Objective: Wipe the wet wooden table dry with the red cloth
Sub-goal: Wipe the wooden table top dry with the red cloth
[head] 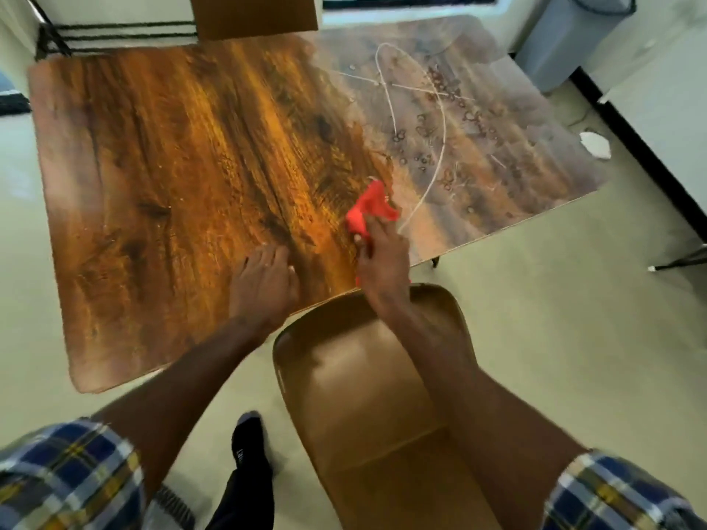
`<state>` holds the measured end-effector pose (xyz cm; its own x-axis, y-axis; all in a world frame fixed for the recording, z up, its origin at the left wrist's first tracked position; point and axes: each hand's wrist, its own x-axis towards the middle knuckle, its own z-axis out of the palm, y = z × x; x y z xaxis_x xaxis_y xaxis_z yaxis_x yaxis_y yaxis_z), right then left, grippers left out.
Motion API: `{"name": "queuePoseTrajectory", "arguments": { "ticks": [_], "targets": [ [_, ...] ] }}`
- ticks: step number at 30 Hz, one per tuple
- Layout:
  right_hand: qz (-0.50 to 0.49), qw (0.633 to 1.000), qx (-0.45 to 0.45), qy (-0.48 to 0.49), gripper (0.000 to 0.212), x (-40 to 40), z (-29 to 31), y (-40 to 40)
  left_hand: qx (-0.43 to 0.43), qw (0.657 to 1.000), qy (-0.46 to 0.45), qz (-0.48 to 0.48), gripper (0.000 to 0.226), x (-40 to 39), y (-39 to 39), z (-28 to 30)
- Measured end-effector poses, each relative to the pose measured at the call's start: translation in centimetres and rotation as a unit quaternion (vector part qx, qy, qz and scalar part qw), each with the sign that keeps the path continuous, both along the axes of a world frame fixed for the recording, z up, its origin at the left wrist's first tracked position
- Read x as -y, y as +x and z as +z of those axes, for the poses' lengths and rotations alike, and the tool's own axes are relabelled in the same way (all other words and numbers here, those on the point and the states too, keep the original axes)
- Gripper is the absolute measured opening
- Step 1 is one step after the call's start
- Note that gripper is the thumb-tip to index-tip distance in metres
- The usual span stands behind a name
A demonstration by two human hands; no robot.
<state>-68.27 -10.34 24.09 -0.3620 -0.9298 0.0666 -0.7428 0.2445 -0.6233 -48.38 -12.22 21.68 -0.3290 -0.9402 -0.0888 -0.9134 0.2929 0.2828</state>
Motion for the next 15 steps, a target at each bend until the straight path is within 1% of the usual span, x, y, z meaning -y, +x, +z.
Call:
{"name": "queuePoseTrajectory", "arguments": {
  "ticks": [1,2,3,4,6,8,10,13,15],
  "targets": [
    [0.064,0.995,-0.080,0.016,0.053,-0.4,-0.7,0.9,0.000,1.000,0.004,0.009,0.037,-0.4,-0.7,0.0],
    [0.128,0.981,-0.141,0.047,0.059,-1.0,-1.5,1.5,0.010,1.000,0.006,0.012,0.036,-0.6,-1.2,0.0],
    [0.186,0.963,-0.173,0.089,0.064,-1.4,-2.5,2.0,0.027,1.000,0.006,0.014,0.035,-0.6,-1.7,0.2],
    [0.230,0.947,-0.187,0.126,0.067,-1.7,-3.6,2.1,0.049,0.999,0.004,0.016,0.033,-0.4,-2.0,0.3],
    [0.271,0.934,-0.189,0.136,0.067,-1.7,-4.9,1.1,0.092,0.996,0.010,0.020,0.032,0.0,-2.6,0.7],
    [0.271,0.939,-0.186,0.106,0.067,-1.5,-5.6,-1.5,0.101,0.994,0.013,0.034,0.035,0.0,-3.2,0.5],
    [0.231,0.949,-0.191,0.095,0.069,-1.5,-5.9,-5.4,0.084,0.995,0.031,0.052,0.040,-0.8,-3.7,0.1],
    [0.152,0.964,-0.187,0.113,0.066,-1.2,-5.8,-11.9,0.083,0.992,0.050,0.077,0.049,-1.6,-4.3,0.1],
    [0.129,0.967,-0.186,0.120,0.060,-0.7,-5.4,-14.9,0.092,0.990,0.063,0.090,0.055,-1.7,-4.9,0.5]
  ]
}}
